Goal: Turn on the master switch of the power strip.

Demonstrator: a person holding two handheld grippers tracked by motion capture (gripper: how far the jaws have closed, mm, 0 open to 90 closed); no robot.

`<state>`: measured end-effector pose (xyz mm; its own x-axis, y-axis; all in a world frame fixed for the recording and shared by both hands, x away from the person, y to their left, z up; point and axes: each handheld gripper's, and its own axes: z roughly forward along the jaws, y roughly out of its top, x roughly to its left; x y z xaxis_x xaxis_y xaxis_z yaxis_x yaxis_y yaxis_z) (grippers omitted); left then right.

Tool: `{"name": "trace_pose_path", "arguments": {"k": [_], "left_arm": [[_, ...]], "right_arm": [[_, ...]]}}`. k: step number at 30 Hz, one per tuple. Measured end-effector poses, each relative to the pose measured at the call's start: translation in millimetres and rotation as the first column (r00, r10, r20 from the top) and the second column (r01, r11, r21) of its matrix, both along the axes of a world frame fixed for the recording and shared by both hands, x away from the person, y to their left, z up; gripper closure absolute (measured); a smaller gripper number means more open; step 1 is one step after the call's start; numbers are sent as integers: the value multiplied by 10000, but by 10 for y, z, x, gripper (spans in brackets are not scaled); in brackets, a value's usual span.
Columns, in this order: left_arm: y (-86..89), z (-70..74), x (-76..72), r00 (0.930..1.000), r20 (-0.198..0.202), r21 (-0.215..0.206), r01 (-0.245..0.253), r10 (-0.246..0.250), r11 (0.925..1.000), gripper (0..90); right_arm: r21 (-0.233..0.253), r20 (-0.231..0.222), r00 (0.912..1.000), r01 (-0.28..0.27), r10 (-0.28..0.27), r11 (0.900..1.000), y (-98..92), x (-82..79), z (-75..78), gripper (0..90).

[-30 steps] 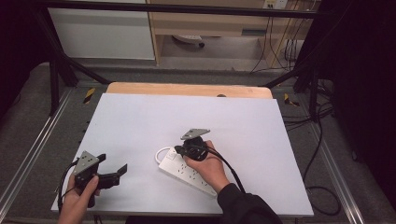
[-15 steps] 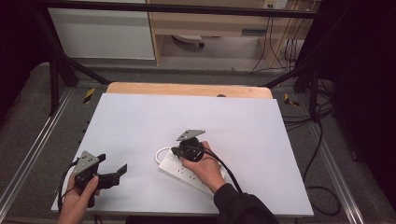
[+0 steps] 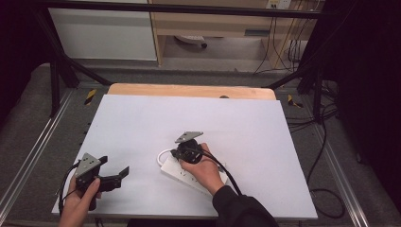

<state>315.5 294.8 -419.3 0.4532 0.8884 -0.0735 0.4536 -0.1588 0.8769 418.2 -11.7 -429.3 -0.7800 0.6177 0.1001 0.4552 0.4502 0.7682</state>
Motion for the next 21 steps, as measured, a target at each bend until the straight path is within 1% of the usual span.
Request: {"name": "trace_pose_path", "arguments": {"k": [10,21], "left_arm": [[-3,0,0,10000,0,19,12,-12,10000,64],[-5,-1,1,10000,14,10,24,-24,10000,65]], "right_arm": [[-146,-27,10000,90,-91,9999,3,8,-5,900],[-266,0,10000,57,-57,9996,4,11,-10,900]]}}
